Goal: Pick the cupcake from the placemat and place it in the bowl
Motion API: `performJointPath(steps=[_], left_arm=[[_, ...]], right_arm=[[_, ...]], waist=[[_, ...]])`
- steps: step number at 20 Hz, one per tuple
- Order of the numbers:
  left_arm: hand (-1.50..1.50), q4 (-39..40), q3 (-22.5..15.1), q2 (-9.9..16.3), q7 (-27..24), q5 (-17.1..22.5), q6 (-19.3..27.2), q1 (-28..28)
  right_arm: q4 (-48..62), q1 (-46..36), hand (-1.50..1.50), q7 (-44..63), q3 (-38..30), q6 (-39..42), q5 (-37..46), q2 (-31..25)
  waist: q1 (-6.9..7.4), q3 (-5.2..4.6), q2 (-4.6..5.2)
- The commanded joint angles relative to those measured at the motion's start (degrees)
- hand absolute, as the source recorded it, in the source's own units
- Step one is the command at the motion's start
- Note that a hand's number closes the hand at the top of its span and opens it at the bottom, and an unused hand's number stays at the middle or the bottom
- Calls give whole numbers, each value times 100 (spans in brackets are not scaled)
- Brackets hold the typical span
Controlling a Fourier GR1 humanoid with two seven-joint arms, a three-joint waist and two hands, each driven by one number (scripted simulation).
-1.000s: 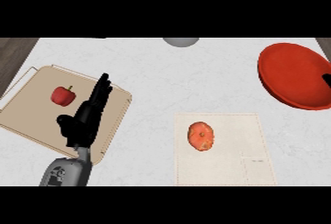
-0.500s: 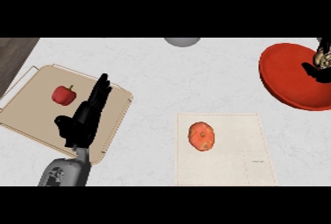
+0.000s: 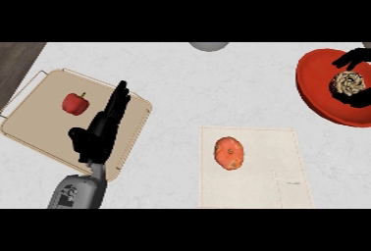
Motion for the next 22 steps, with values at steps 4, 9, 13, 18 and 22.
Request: performJointPath(steps=[4, 9, 13, 18, 22], left_arm=[[0, -127, 164, 162, 14, 151, -150, 36], [0, 71, 61, 45, -182, 59, -110, 96], [0, 55, 41, 5, -222, 3, -45, 135], [0, -153, 184, 185, -64, 142, -193, 94], [0, 30, -85, -117, -63, -140, 89, 121]], right_arm=[[890, -135, -150, -1151, -228, 680, -171, 17], [1066, -563, -150, -1370, -885, 1057, -793, -103], [1320, -820, -150, -1027, -1201, 1454, -1097, -347], [1574, -864, -150, -675, -1346, 2308, -1257, -933], [1714, -864, -150, -472, -1603, 2942, -1548, -1253]], waist=[[15, 8, 5], [-48, 2, -10], [-63, -3, -22], [-49, 1, -20], [-69, 10, 5]])
